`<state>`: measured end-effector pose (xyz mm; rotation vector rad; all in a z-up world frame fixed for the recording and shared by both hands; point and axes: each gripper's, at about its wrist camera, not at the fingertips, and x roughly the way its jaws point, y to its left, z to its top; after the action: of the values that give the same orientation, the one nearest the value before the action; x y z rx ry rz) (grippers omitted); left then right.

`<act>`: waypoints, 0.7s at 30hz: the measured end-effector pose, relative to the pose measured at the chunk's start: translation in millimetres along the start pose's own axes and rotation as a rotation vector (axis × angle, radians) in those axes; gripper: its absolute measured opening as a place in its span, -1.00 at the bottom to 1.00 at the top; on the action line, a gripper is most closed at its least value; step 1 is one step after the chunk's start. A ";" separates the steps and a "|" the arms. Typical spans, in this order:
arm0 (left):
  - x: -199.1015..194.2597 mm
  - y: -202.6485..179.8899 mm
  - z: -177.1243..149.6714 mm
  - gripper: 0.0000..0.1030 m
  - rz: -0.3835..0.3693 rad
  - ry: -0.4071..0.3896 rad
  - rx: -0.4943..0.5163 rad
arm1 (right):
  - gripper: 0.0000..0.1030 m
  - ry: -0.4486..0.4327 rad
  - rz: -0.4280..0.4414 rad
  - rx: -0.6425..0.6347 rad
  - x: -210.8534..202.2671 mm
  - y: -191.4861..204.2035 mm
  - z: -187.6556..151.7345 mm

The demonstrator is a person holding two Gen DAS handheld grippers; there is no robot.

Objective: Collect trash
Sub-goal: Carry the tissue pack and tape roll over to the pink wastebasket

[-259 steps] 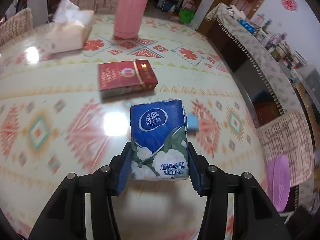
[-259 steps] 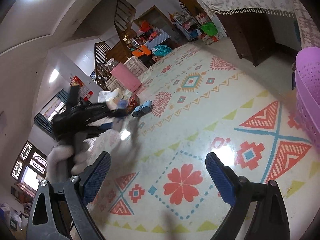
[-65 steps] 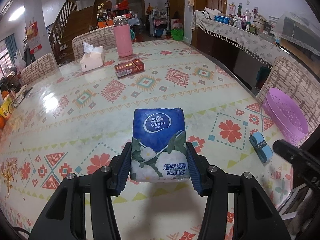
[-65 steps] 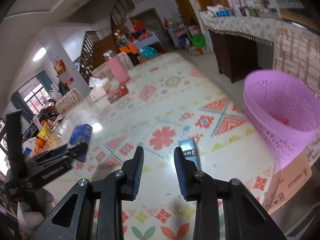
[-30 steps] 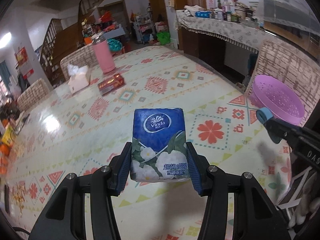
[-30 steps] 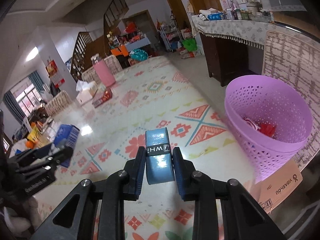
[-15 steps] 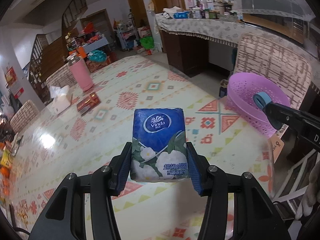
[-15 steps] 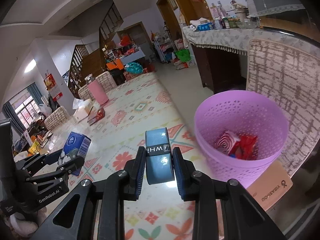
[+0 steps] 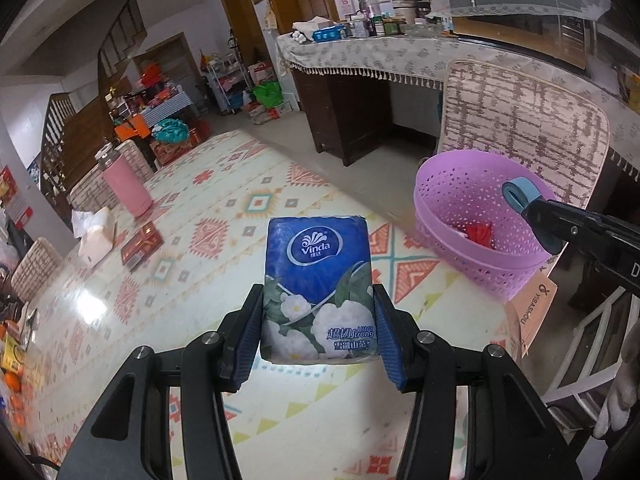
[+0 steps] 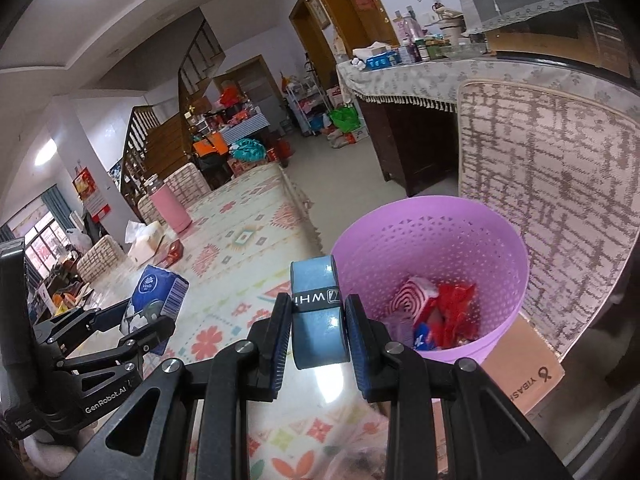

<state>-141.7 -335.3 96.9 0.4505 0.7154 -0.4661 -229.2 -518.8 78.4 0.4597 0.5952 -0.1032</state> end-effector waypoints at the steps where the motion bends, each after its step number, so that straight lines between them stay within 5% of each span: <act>1: 2.1 -2.0 2.6 -0.02 -0.004 0.001 0.003 | -0.42 -0.001 -0.001 0.003 0.2 -2.4 1.4; 21: 22.2 -40.3 59.5 -0.02 -0.045 -0.034 0.084 | -0.42 -0.016 -0.021 0.056 13.4 -41.8 26.6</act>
<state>-118.5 -405.2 111.7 0.5045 0.6761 -0.5467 -213.7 -567.6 74.1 0.5067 0.5827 -0.1441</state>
